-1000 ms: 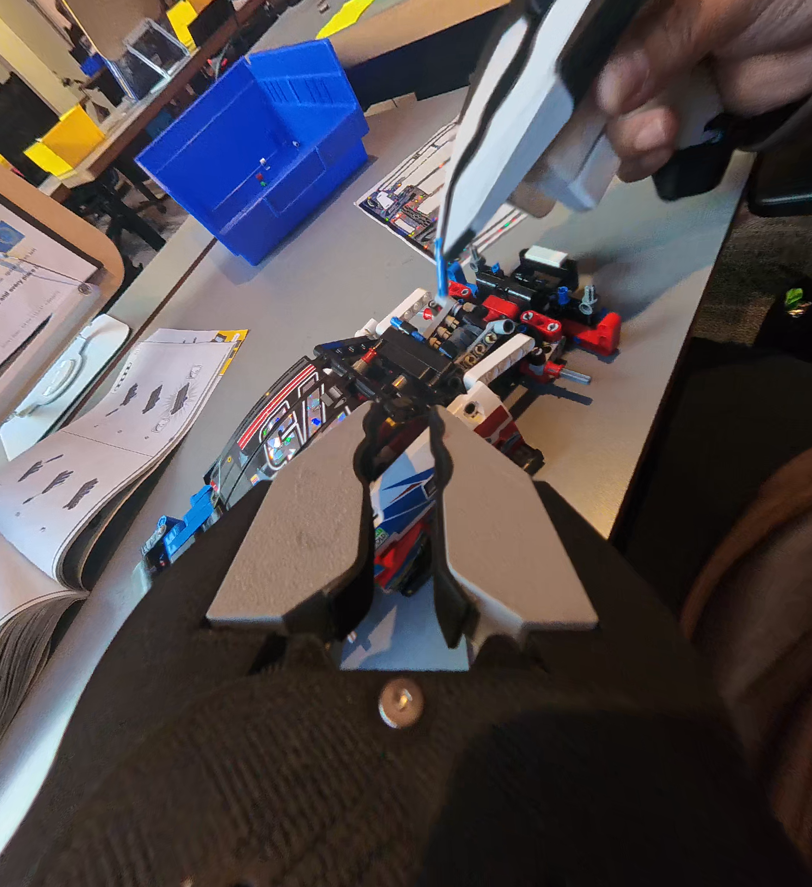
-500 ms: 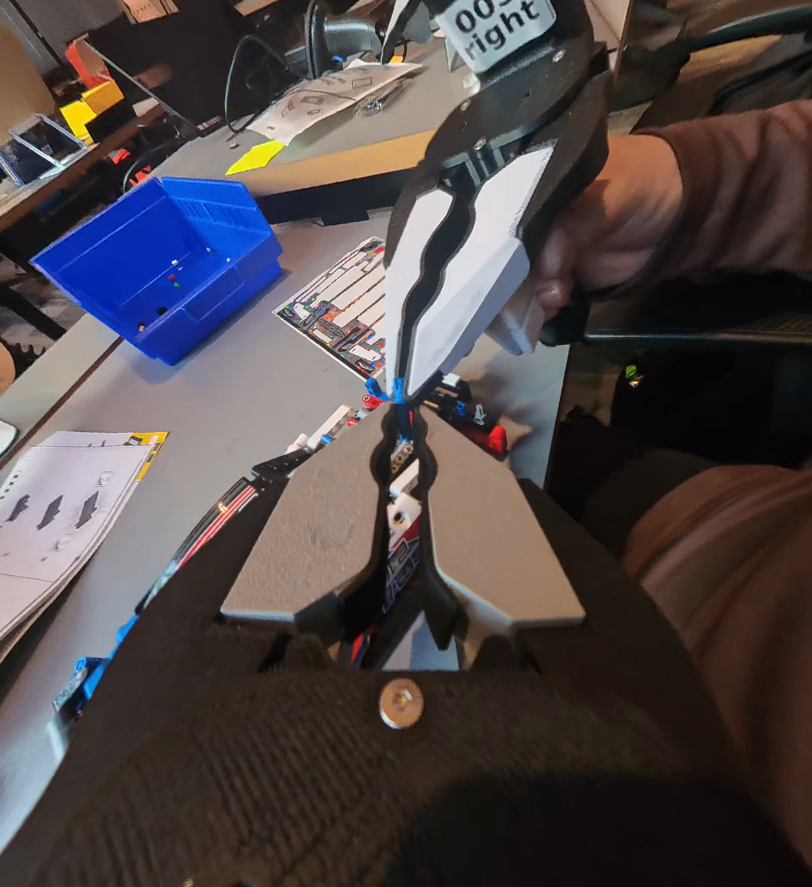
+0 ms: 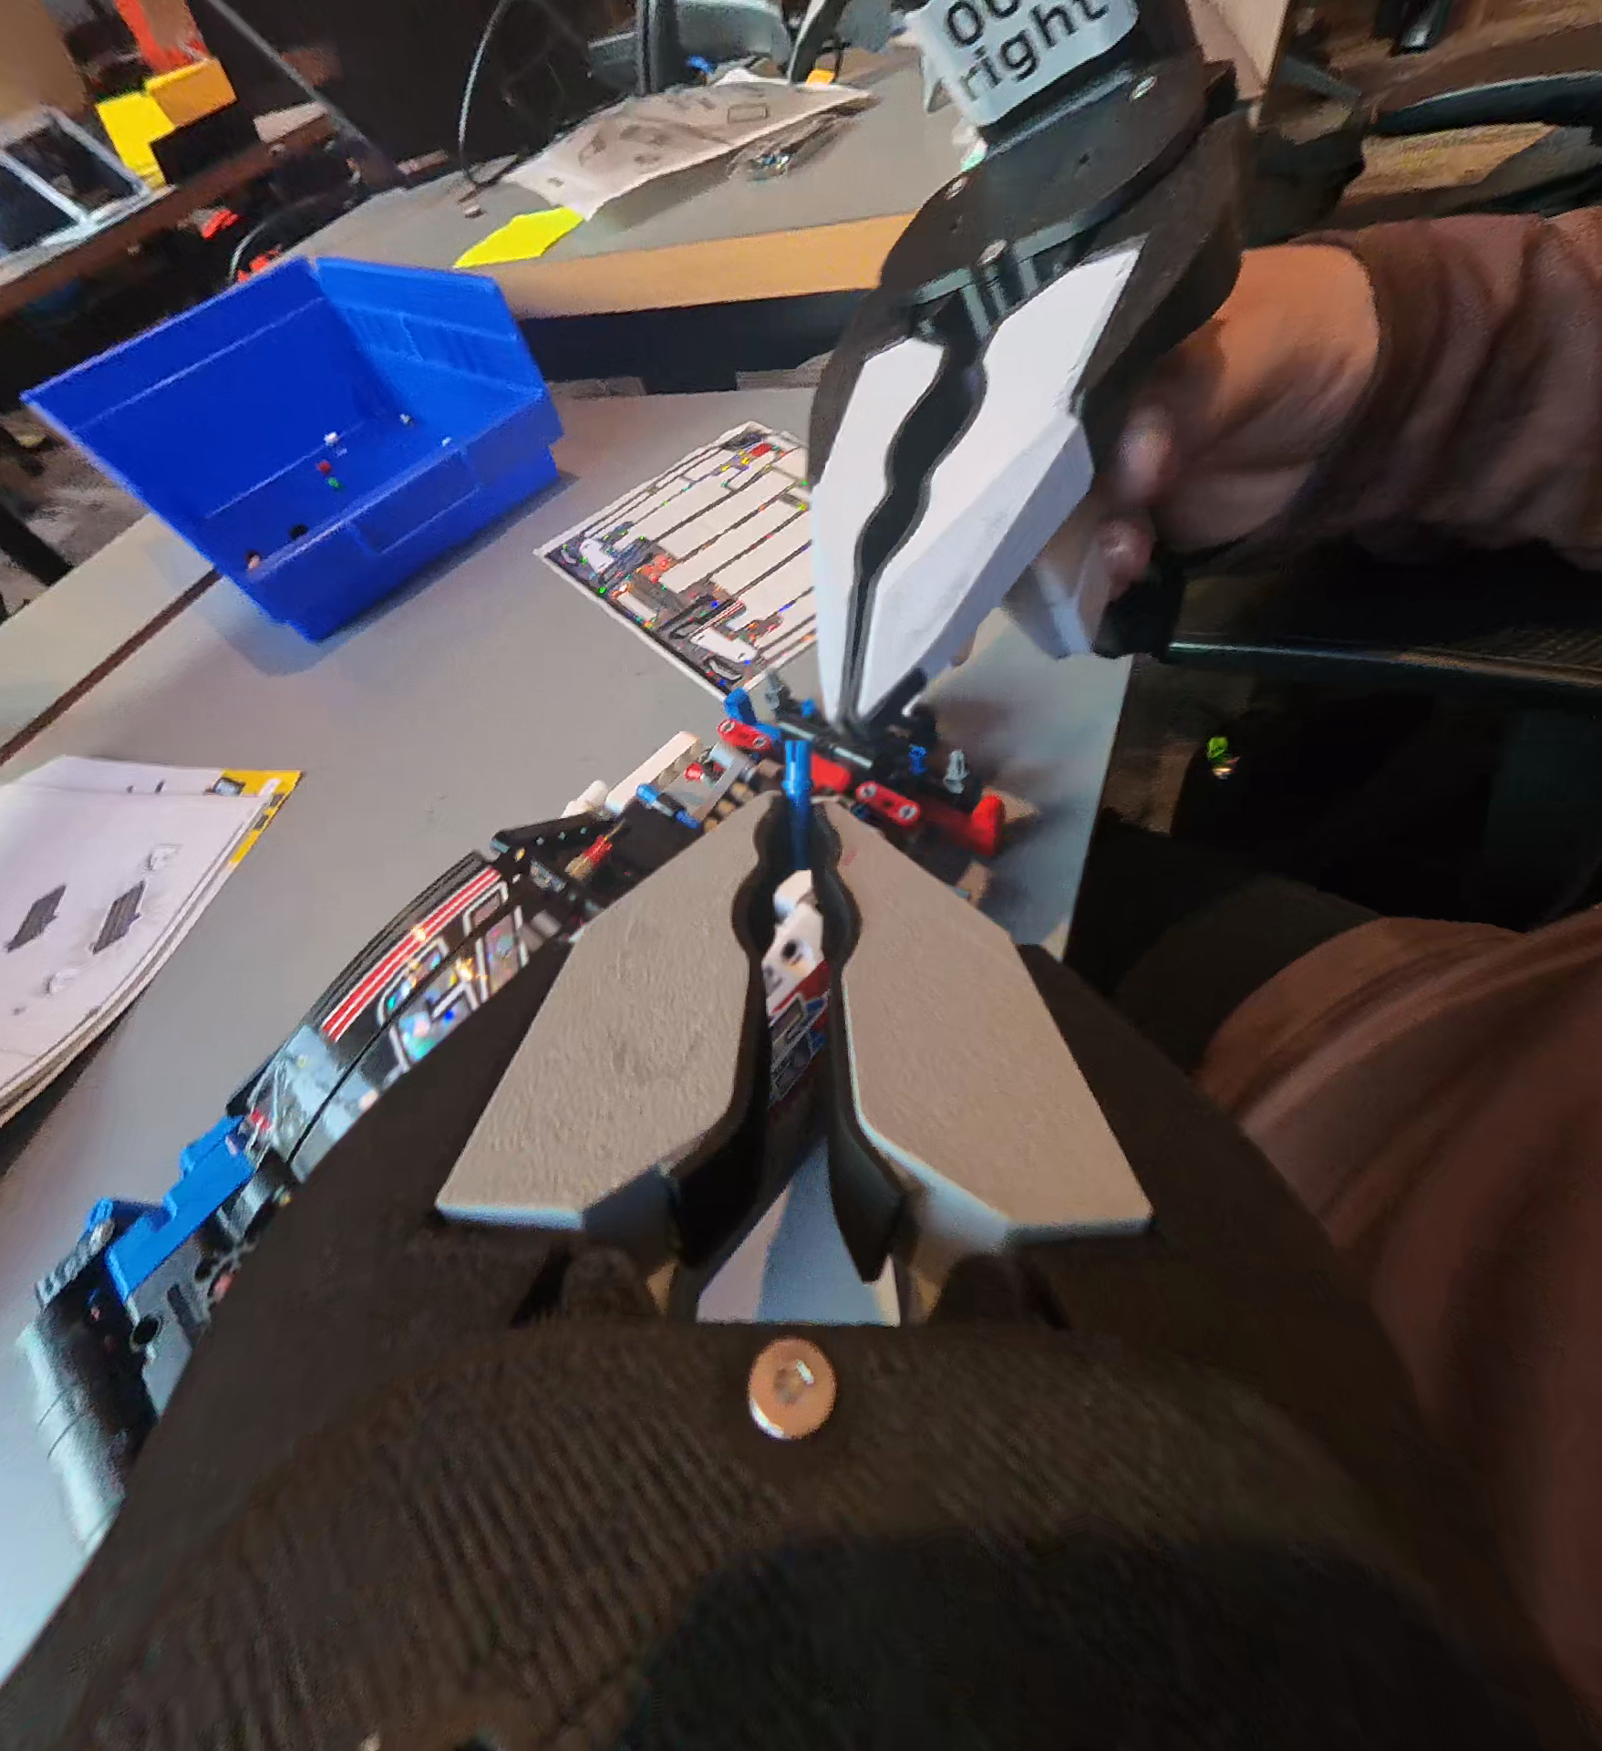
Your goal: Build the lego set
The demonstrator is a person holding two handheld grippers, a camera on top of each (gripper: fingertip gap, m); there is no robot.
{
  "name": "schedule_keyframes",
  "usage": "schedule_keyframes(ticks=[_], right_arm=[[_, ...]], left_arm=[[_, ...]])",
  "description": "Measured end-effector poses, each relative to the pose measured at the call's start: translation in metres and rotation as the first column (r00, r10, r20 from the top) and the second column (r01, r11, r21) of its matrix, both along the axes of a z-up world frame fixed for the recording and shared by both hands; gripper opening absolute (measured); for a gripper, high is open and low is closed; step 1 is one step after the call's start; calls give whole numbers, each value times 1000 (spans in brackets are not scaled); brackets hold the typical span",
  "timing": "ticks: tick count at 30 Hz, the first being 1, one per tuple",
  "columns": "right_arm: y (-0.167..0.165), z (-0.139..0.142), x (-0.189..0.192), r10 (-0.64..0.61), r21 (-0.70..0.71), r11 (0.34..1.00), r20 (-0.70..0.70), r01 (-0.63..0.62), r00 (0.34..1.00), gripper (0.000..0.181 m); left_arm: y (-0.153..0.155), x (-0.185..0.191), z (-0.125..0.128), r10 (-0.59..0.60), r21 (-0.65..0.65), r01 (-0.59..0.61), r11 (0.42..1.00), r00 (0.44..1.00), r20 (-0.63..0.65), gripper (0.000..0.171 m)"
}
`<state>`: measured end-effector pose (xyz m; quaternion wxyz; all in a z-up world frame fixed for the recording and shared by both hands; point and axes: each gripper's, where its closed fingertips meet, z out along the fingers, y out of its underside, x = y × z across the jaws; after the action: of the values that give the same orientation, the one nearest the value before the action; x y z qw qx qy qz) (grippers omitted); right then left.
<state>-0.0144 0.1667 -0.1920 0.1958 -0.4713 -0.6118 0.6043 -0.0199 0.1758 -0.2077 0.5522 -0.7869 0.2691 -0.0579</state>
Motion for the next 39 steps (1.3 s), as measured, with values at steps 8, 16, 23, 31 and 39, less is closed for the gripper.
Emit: schedule_keyframes(ticks=[8,16,23,31,39], right_arm=[[42,-60,-9,-218,159,970,253,181,943,19],[37,-67,-22,-98,47,995,316,88,944,12],[40,-64,-23,-60,-70,994,309,85,949,5],[38,-63,-24,-40,-32,998,317,53,947,10],[39,-67,-23,-55,35,998,323,46,945,9]], left_arm=[[-12,-36,-24,89,6,-89,996,996,-14,2],[-23,-31,-34,34,-6,-33,999,999,39,2],[-21,-28,-37,15,-25,-13,1000,998,65,2],[-21,-23,-44,-12,-62,15,998,999,44,2],[-21,-18,-51,-38,-93,38,995,999,4,2]])
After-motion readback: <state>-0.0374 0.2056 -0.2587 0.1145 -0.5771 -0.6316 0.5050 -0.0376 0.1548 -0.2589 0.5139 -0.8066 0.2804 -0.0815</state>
